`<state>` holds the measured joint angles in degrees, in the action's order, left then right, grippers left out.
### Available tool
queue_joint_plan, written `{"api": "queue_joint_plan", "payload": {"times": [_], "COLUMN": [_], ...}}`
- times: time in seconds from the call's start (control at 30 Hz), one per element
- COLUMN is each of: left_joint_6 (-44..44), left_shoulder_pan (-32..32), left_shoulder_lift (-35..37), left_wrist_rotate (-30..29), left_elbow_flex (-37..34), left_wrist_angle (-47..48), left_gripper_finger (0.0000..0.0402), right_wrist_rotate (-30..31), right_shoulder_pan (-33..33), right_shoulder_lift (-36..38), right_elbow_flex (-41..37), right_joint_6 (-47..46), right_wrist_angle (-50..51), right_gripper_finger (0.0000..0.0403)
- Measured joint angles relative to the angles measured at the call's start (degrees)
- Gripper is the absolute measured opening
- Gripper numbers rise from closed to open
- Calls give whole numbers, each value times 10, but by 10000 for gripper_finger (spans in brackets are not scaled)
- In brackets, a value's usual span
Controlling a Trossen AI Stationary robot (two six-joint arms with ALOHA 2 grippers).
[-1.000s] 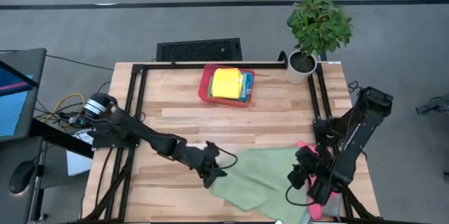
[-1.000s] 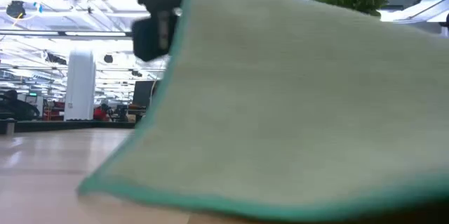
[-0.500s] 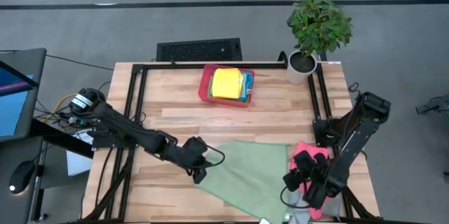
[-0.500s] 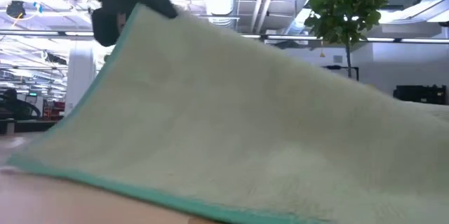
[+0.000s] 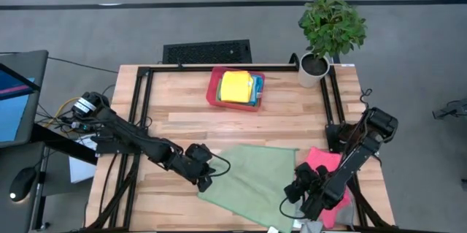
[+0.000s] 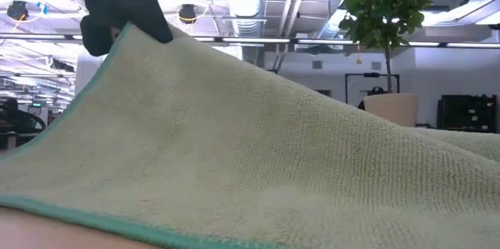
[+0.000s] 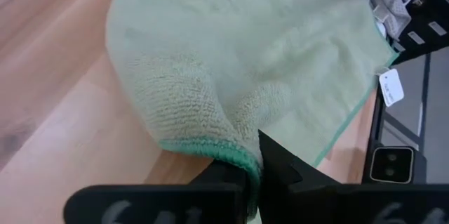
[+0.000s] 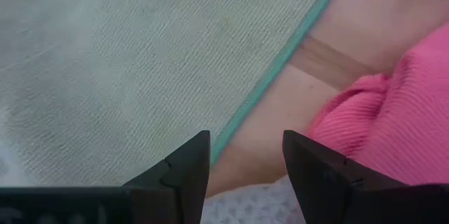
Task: Fold microfiber towels
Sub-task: Fold the green microfiber cloth
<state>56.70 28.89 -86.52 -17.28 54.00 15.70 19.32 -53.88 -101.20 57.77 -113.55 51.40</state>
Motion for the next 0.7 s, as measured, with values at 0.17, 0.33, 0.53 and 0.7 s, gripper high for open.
{"api": "queue_joint_plan", "payload": {"times": [0.17, 0.33, 0.53, 0.7], "left_joint_6": [1, 1, 1, 6], "left_shoulder_pan": [4, 4, 4, 4], "left_shoulder_lift": [0, 0, 0, 0], "left_wrist_rotate": [-23, -30, -28, -28], "left_elbow_flex": [0, 0, 0, 0], "left_wrist_angle": [5, 5, 4, 4], "left_gripper_finger": [0, 0, 0, 0], "right_wrist_rotate": [-12, -9, -1, 50], "right_shoulder_pan": [0, 7, 8, -1], "right_shoulder_lift": [-26, -36, -18, 23], "right_elbow_flex": [0, 0, -1, 0], "right_joint_6": [-7, -8, -15, -45], "right_wrist_angle": [-8, -28, -27, -4], "right_gripper_finger": [206, 210, 208, 205]}}
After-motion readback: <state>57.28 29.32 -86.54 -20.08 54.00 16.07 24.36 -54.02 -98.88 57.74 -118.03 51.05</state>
